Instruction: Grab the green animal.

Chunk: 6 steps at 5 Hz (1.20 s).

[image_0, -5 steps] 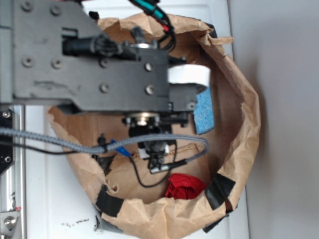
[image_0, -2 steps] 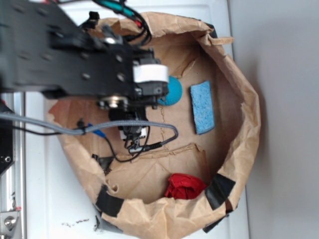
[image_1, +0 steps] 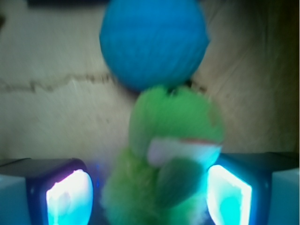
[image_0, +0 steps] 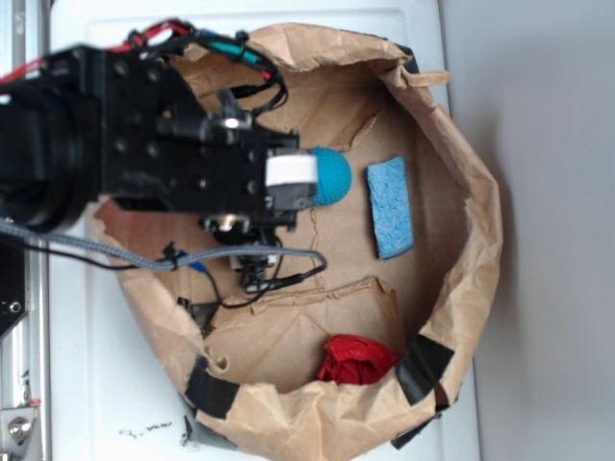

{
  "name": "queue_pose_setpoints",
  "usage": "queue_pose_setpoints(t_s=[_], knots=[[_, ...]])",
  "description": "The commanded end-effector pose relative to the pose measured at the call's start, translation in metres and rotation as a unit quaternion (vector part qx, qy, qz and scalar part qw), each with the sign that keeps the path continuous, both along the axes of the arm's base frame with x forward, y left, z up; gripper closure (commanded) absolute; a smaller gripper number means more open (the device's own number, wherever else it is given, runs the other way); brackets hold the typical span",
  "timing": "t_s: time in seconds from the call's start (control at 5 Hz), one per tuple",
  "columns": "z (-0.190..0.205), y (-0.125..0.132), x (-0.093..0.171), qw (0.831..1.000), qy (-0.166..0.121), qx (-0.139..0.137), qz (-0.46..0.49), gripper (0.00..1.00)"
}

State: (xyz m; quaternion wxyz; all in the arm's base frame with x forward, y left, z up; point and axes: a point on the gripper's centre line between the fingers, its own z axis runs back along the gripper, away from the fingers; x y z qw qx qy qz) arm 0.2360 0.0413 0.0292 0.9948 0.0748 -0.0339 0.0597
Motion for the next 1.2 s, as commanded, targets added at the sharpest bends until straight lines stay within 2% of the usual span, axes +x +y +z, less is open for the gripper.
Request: queue_pose_setpoints(t_s=[0.0, 0.2, 0.4, 0.6, 0.8, 1.0], knots=[[0.011, 0.001, 0.006, 1.000, -0.029, -0.007, 0.007, 1.00], [0.014, -0.001, 0.009, 0.999, -0.040, -0.007, 0.010, 1.00], [0.053, -0.008, 0.001, 0.998, -0.047, -0.048, 0.003, 1.00], [0.100, -0.014, -0.011, 0.996, -0.046, -0.073, 0.003, 1.00], [0.123, -0.013, -0.010, 0.995, -0.037, -0.086, 0.026, 1.00], [0.131, -0.015, -0.013, 0.995, -0.050, -0.076, 0.029, 1.00]])
